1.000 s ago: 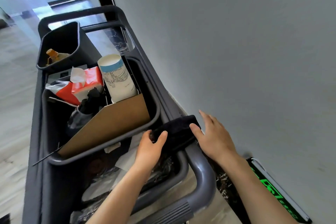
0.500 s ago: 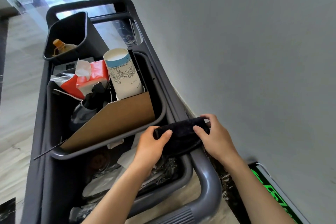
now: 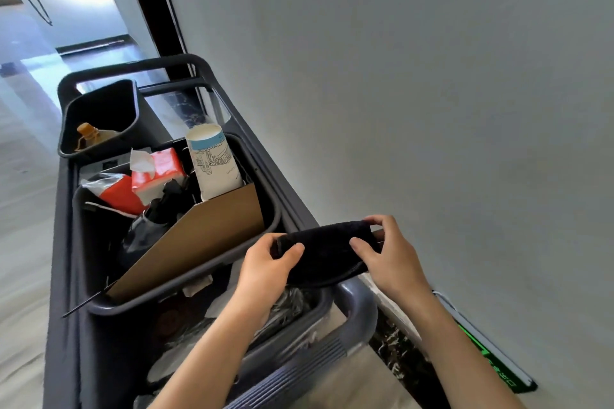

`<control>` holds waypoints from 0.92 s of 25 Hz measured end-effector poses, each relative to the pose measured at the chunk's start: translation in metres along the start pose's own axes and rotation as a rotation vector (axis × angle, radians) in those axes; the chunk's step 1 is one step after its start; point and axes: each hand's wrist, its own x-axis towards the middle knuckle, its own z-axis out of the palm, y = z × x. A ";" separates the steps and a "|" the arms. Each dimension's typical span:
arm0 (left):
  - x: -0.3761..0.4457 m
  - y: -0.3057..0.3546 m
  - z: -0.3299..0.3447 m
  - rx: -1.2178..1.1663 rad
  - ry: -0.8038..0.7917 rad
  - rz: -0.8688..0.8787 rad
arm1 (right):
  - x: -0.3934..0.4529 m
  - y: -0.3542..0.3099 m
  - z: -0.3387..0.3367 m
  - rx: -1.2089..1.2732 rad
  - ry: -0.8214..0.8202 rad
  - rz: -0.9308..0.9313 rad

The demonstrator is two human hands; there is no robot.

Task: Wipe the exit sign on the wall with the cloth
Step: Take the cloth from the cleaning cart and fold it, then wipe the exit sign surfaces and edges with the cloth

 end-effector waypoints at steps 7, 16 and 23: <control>-0.052 0.019 0.003 -0.050 -0.185 0.096 | -0.087 -0.017 -0.036 0.017 0.197 -0.017; -0.123 0.024 0.105 0.097 -0.536 0.241 | -0.195 0.032 -0.125 0.053 0.537 0.129; -0.162 0.004 0.224 0.234 -0.730 0.196 | -0.246 0.116 -0.198 0.046 0.668 0.277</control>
